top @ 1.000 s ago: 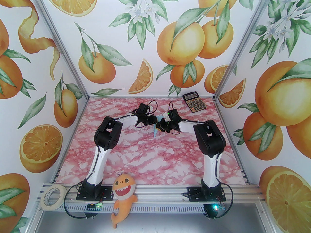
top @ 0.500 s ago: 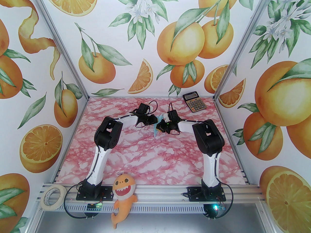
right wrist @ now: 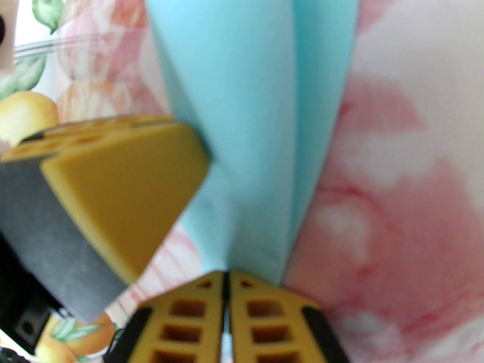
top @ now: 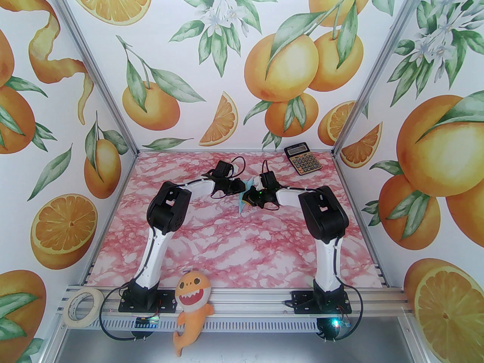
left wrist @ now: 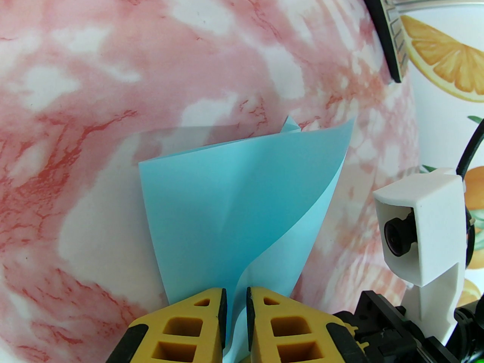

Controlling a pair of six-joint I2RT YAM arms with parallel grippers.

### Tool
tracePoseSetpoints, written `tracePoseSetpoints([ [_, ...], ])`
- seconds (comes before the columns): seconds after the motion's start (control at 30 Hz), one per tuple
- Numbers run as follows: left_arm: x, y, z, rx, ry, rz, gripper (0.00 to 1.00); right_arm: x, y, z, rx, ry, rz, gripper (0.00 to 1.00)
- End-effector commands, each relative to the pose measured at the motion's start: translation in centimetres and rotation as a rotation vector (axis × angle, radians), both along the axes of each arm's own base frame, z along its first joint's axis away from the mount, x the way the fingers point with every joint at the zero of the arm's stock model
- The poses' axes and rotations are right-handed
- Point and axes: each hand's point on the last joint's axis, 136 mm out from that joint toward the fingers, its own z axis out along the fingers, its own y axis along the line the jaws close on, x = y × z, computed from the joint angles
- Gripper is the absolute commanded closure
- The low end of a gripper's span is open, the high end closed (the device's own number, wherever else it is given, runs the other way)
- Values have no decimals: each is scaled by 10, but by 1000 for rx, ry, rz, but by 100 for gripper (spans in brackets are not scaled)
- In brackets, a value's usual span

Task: Fold a paper plane with a square sheet of paper (fold left side to right side)

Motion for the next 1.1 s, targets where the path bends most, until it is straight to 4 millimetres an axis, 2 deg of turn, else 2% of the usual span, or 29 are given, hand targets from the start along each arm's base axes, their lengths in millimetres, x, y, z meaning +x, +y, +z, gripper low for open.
tracePoseSetpoints([
  [0.0,-8,-14,-15,10,7,-36,80,2,5,-12,-18,11,-6,90],
  [0.13,6,-6,14,-2,-39,-21,57,-2,0,-17,-38,25,-15,91],
  [0.27,18,7,56,16,-119,-19,50,-5,-1,-19,-39,29,-17,91],
  [0.37,19,18,69,42,-142,-20,46,-6,-1,-20,-38,32,-17,91],
  [0.5,12,30,62,97,-144,-28,46,-5,0,-19,-32,28,-17,92],
  [0.67,4,34,38,157,-110,-34,46,-5,0,-17,-30,24,-17,91],
  [0.83,-4,26,18,161,-72,-79,56,-2,1,-14,-24,17,-17,91],
  [1.0,-8,21,4,164,-54,-99,58,-1,1,-13,-23,11,-18,91],
  [1.07,-9,18,-1,162,-48,-103,62,1,1,-12,-21,10,-22,91],
])
